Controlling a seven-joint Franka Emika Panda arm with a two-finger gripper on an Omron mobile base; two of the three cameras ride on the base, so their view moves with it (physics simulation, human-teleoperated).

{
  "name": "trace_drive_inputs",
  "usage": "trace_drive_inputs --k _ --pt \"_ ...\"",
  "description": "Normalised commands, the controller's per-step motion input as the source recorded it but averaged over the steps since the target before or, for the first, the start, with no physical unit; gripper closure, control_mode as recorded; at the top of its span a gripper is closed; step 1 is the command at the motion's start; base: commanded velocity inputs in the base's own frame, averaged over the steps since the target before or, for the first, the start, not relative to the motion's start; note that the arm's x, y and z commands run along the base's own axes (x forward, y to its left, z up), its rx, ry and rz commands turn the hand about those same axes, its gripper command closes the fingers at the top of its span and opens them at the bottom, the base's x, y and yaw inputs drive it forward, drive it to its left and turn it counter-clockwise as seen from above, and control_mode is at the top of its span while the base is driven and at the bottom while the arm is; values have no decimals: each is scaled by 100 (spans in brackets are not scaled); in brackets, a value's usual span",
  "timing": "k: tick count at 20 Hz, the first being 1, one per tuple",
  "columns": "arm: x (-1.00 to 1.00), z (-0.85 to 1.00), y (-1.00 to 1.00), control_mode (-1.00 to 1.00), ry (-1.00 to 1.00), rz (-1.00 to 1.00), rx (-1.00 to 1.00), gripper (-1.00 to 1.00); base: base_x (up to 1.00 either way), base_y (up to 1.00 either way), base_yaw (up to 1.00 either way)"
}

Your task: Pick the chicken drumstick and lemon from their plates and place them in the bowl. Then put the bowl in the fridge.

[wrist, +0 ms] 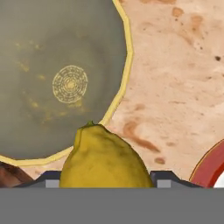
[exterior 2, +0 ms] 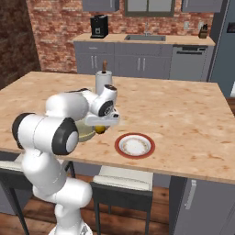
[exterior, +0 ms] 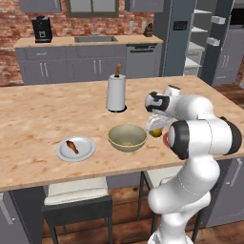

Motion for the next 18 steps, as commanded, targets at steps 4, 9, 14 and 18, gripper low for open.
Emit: trace_drive_inputs --k 4,9,14,18 --pt "18 8 86 -100 -1 0 -11 100 0 0 0" --pt "27 2 83 -100 0 -2 -10 100 0 0 0" --pt "42 -15 54 -100 0 -10 -2 100 0 0 0" --pt "32 -29 27 -100 0 -21 0 100 0 0 0"
